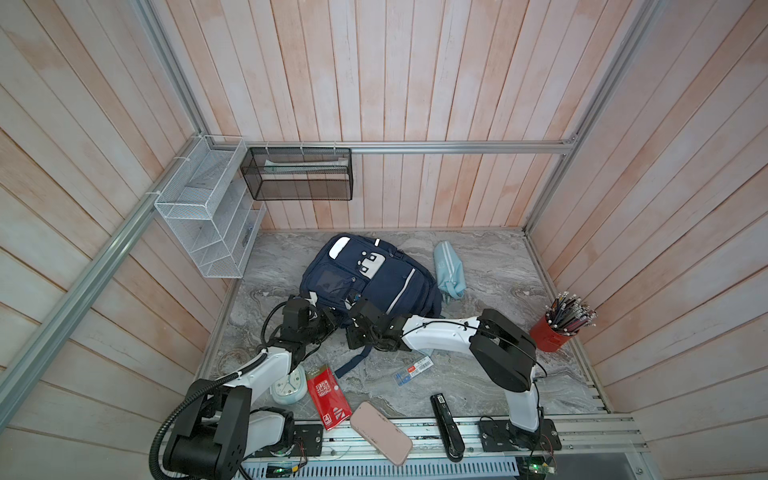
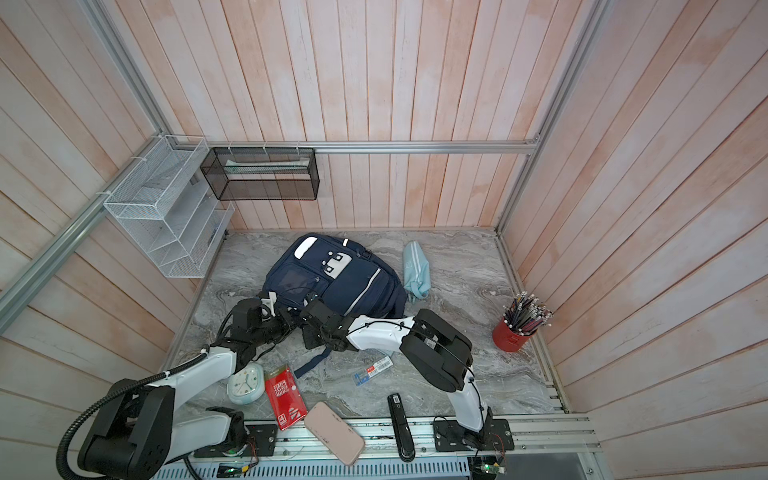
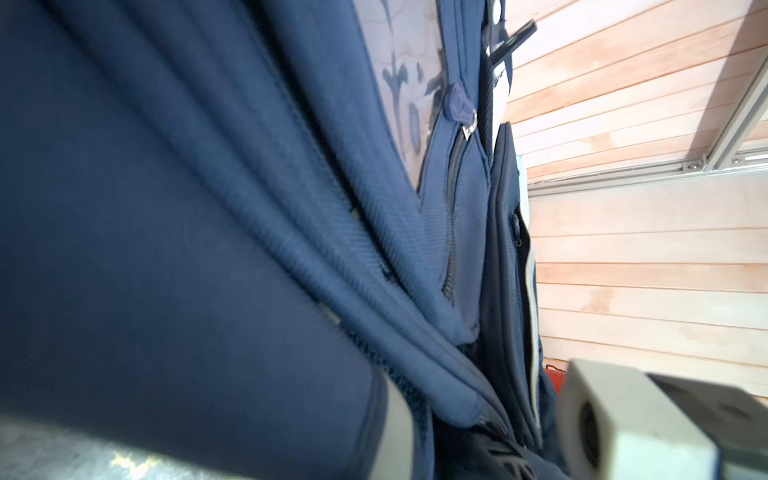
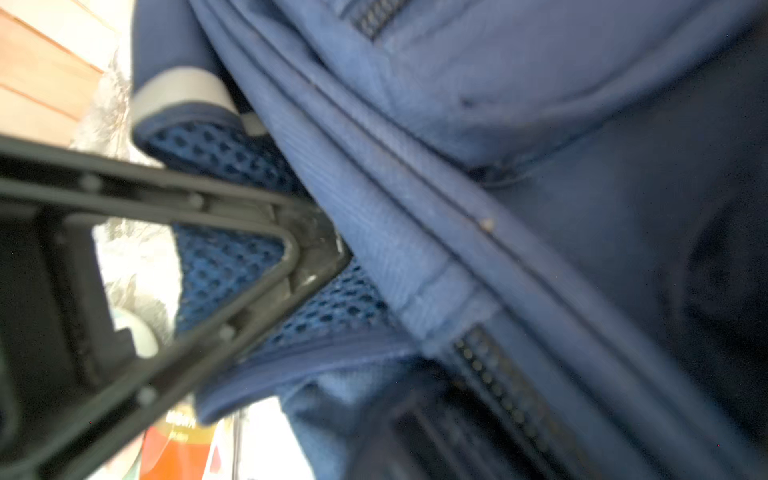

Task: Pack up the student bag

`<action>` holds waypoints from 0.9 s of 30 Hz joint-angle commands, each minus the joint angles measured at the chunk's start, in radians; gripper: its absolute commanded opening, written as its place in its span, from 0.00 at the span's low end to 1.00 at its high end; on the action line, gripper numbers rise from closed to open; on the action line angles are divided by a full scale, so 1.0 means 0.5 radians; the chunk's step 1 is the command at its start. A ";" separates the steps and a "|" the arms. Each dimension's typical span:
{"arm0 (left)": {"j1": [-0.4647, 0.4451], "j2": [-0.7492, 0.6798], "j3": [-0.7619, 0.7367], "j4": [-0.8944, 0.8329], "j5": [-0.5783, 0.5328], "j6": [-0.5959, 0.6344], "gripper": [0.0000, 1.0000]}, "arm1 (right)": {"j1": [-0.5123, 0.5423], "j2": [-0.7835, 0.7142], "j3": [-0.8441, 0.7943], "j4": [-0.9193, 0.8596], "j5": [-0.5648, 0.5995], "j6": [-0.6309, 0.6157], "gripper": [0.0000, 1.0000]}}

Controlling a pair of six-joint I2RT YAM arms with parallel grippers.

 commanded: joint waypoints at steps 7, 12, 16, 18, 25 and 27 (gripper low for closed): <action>0.202 0.044 -0.022 0.174 -0.290 0.011 0.00 | -0.227 -0.363 -0.455 -0.197 -0.270 0.068 0.10; 0.039 0.027 -0.062 0.272 -0.240 -0.109 0.00 | -0.159 -0.328 -0.410 -0.040 -0.080 0.017 0.19; 0.010 0.007 -0.075 0.286 -0.197 -0.169 0.00 | -0.147 -0.334 -0.426 0.003 0.054 0.020 0.15; -0.014 -0.032 -0.085 0.293 -0.193 -0.203 0.00 | -0.101 -0.359 -0.462 0.122 0.047 -0.048 0.17; -0.085 -0.085 -0.094 0.298 -0.167 -0.273 0.00 | 0.106 -0.306 -0.400 0.238 0.308 -0.120 0.30; -0.104 -0.111 -0.094 0.284 -0.178 -0.284 0.00 | 0.121 -0.218 -0.350 0.194 0.582 -0.072 0.37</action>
